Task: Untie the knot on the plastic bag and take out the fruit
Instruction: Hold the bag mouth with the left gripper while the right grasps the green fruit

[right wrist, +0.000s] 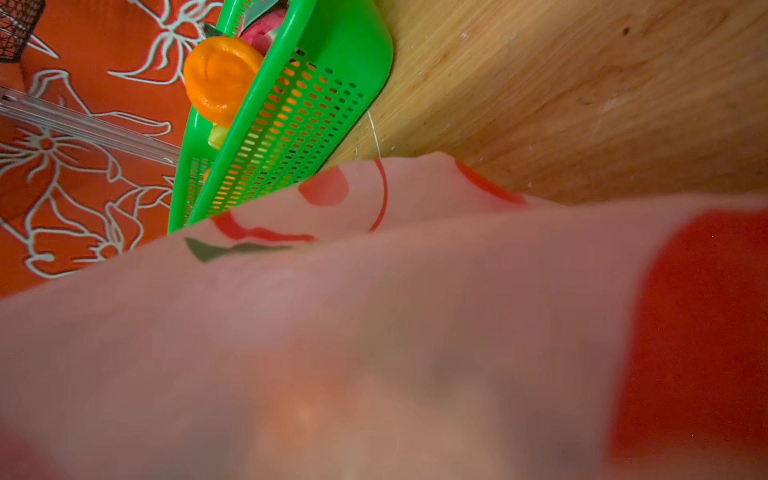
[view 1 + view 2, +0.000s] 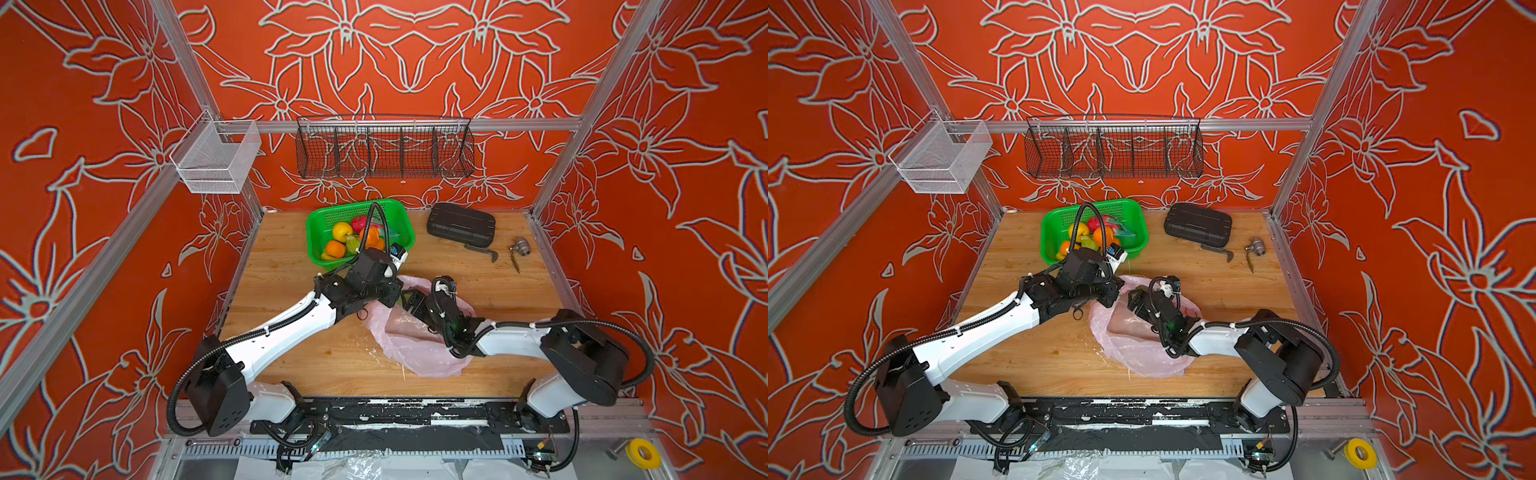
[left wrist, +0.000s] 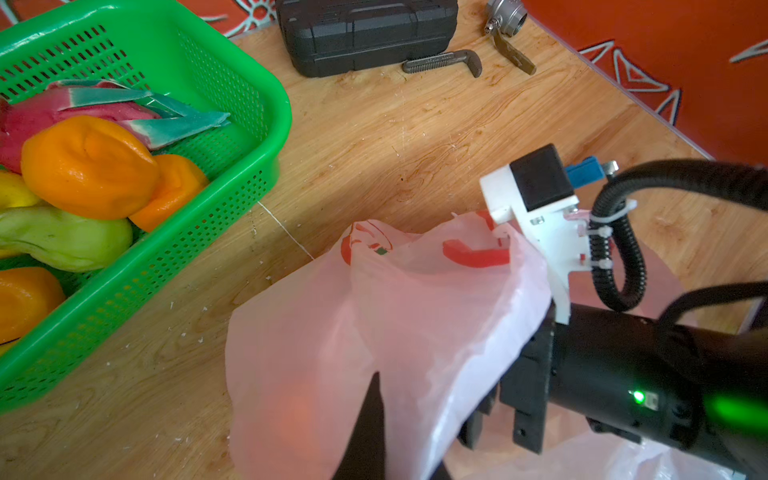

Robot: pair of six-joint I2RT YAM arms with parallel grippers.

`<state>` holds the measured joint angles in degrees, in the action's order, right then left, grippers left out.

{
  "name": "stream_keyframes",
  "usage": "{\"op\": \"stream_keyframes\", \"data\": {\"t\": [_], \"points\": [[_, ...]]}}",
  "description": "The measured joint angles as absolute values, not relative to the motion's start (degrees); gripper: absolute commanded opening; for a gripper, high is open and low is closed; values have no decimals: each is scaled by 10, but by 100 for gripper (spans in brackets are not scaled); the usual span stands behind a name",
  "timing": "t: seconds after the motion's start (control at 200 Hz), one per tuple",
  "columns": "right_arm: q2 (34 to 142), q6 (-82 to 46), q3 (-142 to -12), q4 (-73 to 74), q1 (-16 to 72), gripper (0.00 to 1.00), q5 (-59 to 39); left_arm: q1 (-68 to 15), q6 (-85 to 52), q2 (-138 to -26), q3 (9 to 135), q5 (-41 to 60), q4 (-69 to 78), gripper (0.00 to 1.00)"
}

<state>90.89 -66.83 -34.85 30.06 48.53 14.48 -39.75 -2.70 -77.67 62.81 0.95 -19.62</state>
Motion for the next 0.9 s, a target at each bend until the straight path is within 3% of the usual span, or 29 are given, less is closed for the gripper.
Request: {"op": "stream_keyframes", "data": {"t": [0.33, 0.751, 0.896], "points": [[983, -575, -429, 275, 485, 92, 220, -398, -28, -769, 618, 9, -194, 9], [1022, -557, -410, 292, 485, 65, 220, -398, -26, -759, 609, 1, -192, 9], [1015, -552, -401, 298, 485, 60, 220, -398, -26, -759, 609, 1, -192, 9]]}}
